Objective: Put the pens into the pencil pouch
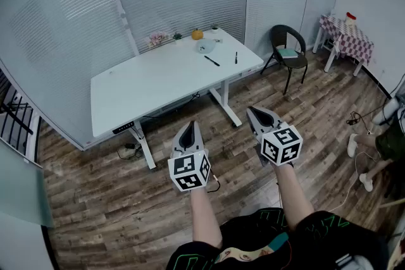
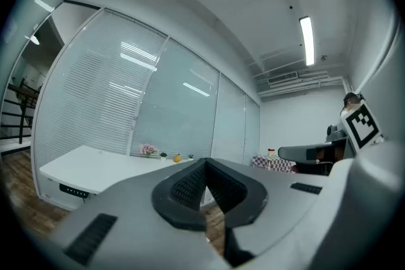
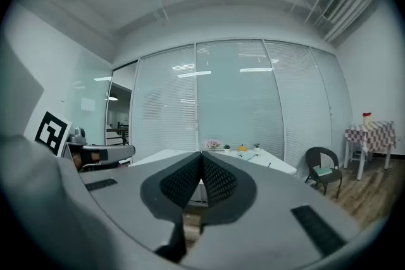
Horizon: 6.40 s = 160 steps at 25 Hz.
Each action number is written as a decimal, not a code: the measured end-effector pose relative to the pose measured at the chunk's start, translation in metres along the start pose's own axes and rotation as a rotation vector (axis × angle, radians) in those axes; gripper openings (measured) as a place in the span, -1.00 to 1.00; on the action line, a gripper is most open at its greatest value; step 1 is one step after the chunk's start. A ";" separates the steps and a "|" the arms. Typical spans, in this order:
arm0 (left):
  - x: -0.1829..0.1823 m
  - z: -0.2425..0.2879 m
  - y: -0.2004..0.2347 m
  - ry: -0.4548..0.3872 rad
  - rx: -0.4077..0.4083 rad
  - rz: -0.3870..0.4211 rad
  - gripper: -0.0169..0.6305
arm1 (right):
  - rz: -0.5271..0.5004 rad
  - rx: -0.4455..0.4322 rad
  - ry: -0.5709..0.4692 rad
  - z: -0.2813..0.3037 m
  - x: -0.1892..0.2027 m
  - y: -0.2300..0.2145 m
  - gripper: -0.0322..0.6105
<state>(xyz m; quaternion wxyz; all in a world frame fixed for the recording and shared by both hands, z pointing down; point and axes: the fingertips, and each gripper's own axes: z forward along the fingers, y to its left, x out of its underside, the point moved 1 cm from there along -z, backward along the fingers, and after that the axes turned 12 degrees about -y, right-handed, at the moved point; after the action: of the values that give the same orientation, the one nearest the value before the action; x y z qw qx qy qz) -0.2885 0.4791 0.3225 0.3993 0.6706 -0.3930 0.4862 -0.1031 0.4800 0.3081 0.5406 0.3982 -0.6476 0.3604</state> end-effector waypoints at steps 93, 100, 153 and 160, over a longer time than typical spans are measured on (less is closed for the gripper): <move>0.171 0.530 0.106 0.271 0.065 0.078 -0.95 | 0.124 0.119 0.113 0.397 0.133 -0.362 -0.89; 0.219 0.599 0.132 0.394 0.128 0.062 -0.95 | 0.171 0.128 0.183 0.450 0.182 -0.386 -0.89; 0.429 0.812 0.171 0.881 0.435 0.303 -0.58 | 0.163 0.101 0.535 0.594 0.306 -0.437 -0.89; 0.431 0.805 0.157 0.924 0.481 0.379 -0.92 | 0.157 0.094 0.529 0.577 0.296 -0.435 -0.89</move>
<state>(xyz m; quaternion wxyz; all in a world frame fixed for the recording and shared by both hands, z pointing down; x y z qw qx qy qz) -0.0658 -0.3776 0.5954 0.2711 0.3774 -0.1686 0.8693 0.0235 -0.2591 0.5266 0.6421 0.2637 -0.4954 0.5222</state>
